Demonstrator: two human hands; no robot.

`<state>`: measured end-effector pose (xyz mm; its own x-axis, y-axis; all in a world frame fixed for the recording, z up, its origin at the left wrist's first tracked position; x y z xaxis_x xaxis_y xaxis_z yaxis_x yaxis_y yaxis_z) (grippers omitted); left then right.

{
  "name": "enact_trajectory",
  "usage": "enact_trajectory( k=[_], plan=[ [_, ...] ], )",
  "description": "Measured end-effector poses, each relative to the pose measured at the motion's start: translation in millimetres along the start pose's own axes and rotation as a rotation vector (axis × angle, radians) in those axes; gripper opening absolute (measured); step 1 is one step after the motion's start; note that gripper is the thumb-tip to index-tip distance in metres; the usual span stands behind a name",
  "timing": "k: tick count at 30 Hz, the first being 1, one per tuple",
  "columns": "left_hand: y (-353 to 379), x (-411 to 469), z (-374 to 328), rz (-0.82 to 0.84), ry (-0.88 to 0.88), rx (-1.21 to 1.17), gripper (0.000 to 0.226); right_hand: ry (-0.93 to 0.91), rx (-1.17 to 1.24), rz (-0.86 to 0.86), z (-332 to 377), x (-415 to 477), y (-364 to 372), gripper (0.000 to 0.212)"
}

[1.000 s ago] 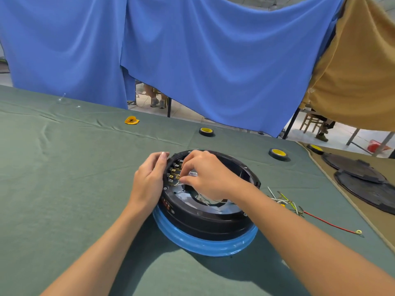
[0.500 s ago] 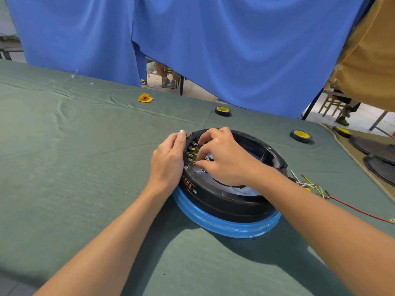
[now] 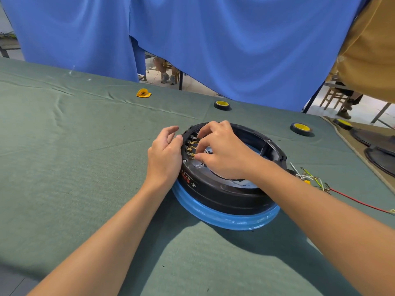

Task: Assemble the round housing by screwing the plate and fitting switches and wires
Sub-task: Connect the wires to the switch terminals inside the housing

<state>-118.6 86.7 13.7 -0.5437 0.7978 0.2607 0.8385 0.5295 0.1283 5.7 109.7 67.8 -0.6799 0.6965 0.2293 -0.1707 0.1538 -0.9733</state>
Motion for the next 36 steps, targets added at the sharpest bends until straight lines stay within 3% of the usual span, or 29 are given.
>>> enact_trajectory(
  k=[8,13,30,34,36],
  plan=[
    [3.8,-0.3,5.7,0.068,-0.061,-0.038,0.038,-0.010,-0.023,0.009,3.2,0.9,-0.2,0.015],
    [9.6,-8.4,10.0,0.137,-0.095,-0.053,0.068,-0.009,-0.028,0.002,1.8,-0.1,-0.4,0.016],
    [11.7,-11.5,10.1,0.135,-0.117,-0.079,0.078,-0.064,-0.083,-0.056,12.4,1.7,-4.9,0.016],
    [11.3,-13.6,2.3,0.161,-0.045,0.084,0.074,-0.080,-0.126,-0.062,15.2,5.1,-4.2,0.016],
    [13.0,-13.8,1.8,0.173,-0.049,0.050,0.075,-0.075,-0.109,-0.061,12.7,5.2,-4.4,0.016]
  ],
)
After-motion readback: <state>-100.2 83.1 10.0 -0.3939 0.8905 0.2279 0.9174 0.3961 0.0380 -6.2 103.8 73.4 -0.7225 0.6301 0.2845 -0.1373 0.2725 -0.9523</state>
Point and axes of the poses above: each hand's wrist, its own x-axis towards the middle knuckle, its own y-axis out of the palm, z = x × y, the point moved 8 cm from there along x, towards the middle knuckle, and after that the axes turned 13 degrees about -x, right-handed, at the moved point
